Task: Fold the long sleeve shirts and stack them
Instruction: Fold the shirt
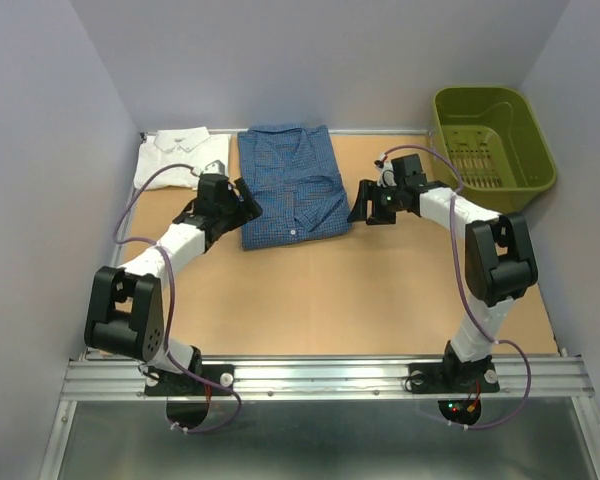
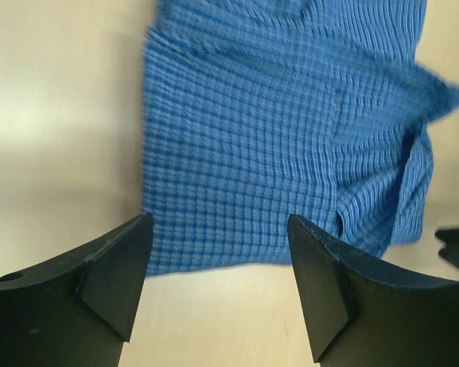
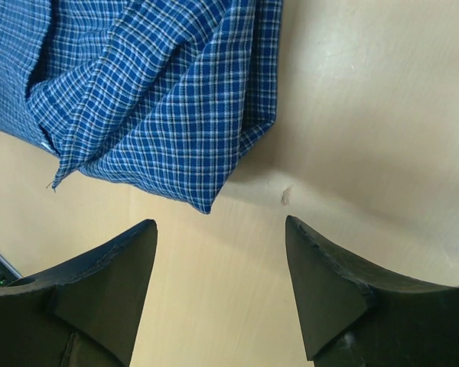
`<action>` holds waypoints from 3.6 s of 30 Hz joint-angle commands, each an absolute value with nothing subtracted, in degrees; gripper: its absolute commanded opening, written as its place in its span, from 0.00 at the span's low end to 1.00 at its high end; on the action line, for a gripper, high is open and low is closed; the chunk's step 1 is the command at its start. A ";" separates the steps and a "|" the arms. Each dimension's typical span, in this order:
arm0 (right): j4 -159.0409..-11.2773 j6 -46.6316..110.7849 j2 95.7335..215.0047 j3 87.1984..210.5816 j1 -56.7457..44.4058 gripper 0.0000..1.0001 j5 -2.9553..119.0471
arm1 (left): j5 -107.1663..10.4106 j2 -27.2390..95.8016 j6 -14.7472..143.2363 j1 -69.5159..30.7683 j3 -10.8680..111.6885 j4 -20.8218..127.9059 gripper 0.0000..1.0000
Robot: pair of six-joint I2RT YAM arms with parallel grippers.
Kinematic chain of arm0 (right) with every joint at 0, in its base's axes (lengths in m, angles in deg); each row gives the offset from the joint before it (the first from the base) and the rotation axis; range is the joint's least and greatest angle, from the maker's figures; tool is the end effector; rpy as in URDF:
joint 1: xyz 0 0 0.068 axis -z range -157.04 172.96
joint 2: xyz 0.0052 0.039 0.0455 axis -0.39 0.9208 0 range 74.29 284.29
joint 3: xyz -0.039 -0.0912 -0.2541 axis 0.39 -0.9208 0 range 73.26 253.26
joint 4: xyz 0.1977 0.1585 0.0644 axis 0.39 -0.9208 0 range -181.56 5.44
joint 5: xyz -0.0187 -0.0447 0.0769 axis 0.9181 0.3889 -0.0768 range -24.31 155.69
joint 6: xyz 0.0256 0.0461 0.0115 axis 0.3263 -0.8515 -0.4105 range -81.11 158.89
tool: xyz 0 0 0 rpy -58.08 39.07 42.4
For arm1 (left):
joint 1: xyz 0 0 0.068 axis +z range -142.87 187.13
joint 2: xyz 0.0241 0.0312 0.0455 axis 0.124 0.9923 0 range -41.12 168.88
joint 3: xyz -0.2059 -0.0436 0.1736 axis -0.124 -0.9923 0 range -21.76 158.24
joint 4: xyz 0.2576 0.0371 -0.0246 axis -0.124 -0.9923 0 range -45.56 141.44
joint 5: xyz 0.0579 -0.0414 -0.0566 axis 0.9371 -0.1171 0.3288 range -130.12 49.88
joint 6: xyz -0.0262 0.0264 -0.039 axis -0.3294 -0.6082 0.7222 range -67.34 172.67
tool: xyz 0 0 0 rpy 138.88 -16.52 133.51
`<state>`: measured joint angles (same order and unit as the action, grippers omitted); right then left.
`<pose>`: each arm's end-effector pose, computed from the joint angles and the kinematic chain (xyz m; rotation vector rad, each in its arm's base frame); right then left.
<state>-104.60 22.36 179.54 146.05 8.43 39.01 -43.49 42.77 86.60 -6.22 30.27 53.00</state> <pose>0.3761 0.1141 0.2033 -0.1585 2.5211 0.8040 0.3170 -0.0773 0.2424 -0.3482 2.1198 -0.5521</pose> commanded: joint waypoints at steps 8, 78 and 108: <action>-91.51 15.96 175.63 140.85 9.07 0.75 39.49 | -26.51 48.68 70.89 -28.80 40.89 55.57 0.77; -90.80 13.67 164.46 132.84 9.07 0.75 44.59 | -17.19 68.56 55.84 -33.22 60.77 52.23 0.00; -75.88 12.36 178.16 140.22 9.16 0.85 30.80 | -13.74 86.67 51.60 -23.64 76.15 58.21 0.21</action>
